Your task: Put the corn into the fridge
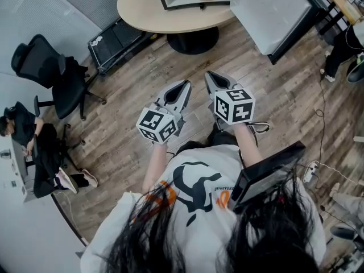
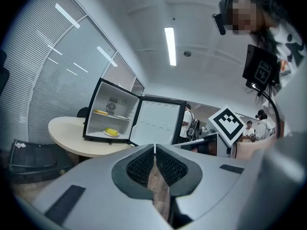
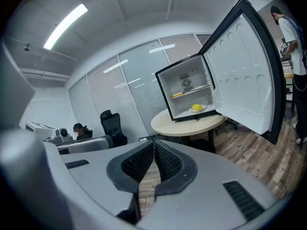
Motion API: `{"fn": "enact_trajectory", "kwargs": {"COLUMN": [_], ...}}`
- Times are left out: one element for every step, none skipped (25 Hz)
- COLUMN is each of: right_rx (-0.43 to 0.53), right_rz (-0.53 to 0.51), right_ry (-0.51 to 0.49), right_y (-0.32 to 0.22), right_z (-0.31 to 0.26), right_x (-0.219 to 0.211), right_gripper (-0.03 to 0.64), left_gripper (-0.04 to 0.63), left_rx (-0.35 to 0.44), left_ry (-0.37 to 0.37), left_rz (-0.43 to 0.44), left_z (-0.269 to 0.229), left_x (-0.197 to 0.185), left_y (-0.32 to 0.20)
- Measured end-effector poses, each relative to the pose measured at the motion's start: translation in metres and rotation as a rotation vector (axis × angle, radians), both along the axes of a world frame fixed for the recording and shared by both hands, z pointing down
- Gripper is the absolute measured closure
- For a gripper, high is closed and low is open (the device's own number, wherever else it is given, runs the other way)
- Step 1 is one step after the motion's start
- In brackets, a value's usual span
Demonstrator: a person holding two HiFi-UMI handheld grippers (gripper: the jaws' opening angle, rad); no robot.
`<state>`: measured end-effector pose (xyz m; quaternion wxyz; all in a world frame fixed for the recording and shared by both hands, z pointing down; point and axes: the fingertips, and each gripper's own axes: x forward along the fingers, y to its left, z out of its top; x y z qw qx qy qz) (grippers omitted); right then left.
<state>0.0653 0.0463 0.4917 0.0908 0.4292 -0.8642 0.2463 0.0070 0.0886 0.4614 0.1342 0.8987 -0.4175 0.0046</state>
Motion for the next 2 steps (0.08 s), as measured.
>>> {"fn": "enact_trajectory", "kwargs": {"right_rx": [0.000,0.001], "right_rz": [-0.001,-0.002], "right_ry": [0.001,0.002], "right_y": [-0.0039,-0.0078], "right_z": [0.0000,0.0000], "right_x": [-0.0001,-0.0001], "right_gripper": [0.592,0.592], "left_gripper": [0.583,0.583], "left_rx": [0.001,0.001], "left_ry": [0.000,0.001], "left_rz": [-0.002,-0.004], "left_z": [-0.0002,-0.0005], "left_x": [-0.0003,-0.0006], "left_y": [-0.0036,-0.0073]}}
